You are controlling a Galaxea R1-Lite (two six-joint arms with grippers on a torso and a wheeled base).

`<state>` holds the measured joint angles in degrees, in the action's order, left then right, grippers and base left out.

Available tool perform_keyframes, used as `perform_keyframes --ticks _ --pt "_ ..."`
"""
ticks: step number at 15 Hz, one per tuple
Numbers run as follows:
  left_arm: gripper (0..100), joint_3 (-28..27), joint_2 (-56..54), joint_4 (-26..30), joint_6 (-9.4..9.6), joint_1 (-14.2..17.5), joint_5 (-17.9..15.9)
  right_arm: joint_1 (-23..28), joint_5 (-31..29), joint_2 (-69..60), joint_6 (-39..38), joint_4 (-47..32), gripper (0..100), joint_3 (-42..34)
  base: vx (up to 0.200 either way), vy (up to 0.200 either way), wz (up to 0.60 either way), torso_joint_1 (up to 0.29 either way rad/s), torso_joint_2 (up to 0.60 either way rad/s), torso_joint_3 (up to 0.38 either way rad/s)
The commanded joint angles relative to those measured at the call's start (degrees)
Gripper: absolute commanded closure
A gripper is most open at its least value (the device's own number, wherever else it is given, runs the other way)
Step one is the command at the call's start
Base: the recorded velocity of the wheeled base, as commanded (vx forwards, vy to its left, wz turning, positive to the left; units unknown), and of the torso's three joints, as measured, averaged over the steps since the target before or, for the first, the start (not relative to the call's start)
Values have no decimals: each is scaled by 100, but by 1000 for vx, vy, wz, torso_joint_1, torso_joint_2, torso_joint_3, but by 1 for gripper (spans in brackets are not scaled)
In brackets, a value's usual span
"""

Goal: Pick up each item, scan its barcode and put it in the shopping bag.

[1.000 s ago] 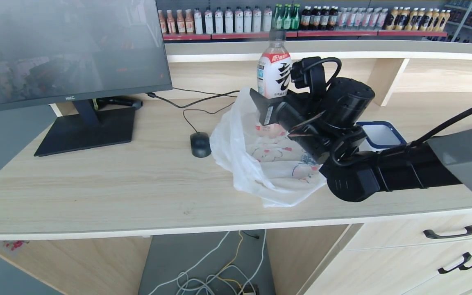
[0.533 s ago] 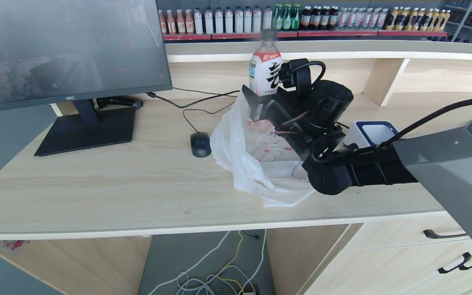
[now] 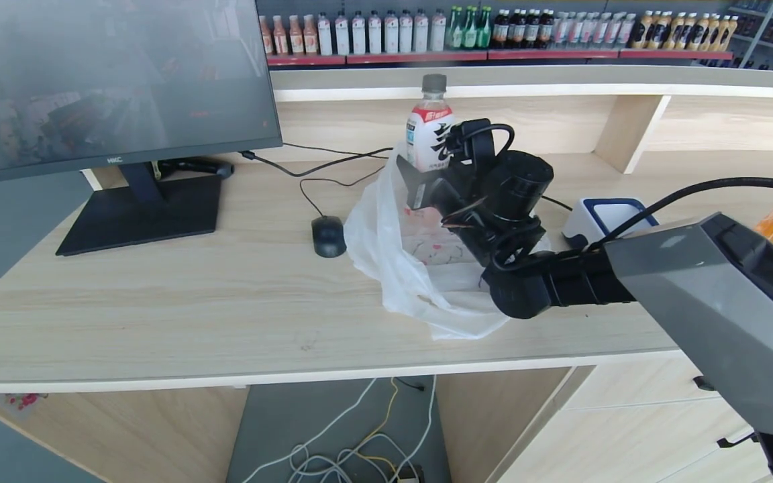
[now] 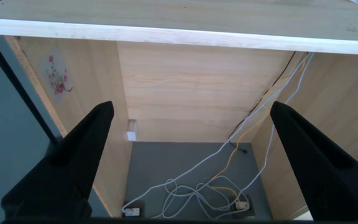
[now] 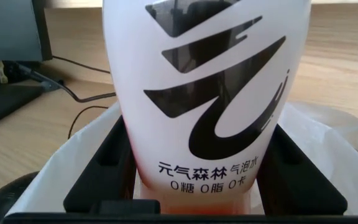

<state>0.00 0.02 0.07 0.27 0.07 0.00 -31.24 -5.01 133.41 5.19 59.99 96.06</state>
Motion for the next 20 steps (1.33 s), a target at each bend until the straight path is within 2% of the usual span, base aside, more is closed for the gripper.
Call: perform_keyframes --ticks 1,20 --pt "0 0 -2 1 0 -7 0 66 0 106 17 -49 100 79 0 0 0 0 0 0" --pt "0 0 -2 1 0 1 0 31 0 115 113 -49 100 -343 0 0 0 0 0 0"
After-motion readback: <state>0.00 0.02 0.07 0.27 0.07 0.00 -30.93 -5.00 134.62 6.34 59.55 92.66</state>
